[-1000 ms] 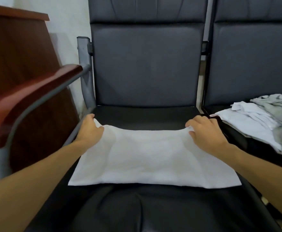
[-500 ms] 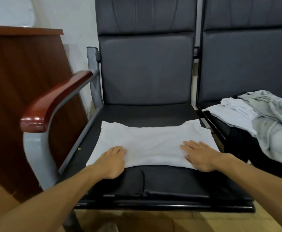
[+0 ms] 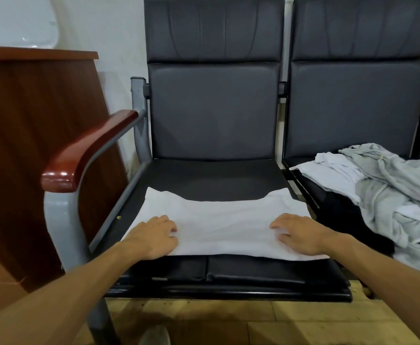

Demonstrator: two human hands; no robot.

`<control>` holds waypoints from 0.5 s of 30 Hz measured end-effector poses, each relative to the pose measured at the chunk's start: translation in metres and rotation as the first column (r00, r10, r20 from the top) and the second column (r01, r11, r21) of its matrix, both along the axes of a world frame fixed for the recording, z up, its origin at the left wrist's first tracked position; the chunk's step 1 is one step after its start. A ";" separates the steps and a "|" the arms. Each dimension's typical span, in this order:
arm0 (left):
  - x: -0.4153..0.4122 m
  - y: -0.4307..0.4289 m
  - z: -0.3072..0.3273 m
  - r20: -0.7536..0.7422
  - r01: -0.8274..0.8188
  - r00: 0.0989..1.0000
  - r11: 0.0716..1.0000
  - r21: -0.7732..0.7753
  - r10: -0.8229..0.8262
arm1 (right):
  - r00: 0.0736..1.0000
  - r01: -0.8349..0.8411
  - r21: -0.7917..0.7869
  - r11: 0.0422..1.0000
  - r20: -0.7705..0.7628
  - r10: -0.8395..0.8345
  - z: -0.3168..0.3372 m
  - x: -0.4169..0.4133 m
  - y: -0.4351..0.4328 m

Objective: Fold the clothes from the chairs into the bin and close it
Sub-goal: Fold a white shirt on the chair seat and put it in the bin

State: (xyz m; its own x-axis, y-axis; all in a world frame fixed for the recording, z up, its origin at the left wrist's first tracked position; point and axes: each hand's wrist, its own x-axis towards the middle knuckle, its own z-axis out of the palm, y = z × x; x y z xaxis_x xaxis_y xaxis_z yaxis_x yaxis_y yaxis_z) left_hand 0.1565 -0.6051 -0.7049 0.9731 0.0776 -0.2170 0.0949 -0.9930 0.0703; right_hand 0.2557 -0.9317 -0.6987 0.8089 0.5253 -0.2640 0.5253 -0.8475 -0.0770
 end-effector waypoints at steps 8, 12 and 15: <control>0.009 -0.005 -0.006 0.081 -0.041 0.996 0.998 0.043 0.037 | 0.966 0.219 -0.102 0.970 0.161 -0.201 -0.009 0.023 0.018; 0.011 -0.006 -0.008 0.187 -0.081 0.980 0.994 0.070 0.066 | 0.937 0.271 -0.065 0.960 0.248 -0.247 -0.011 0.026 0.024; 0.010 0.000 -0.006 0.260 -0.133 0.961 0.984 0.122 0.097 | 0.967 0.175 -0.023 0.984 0.193 -0.167 -0.010 0.021 0.034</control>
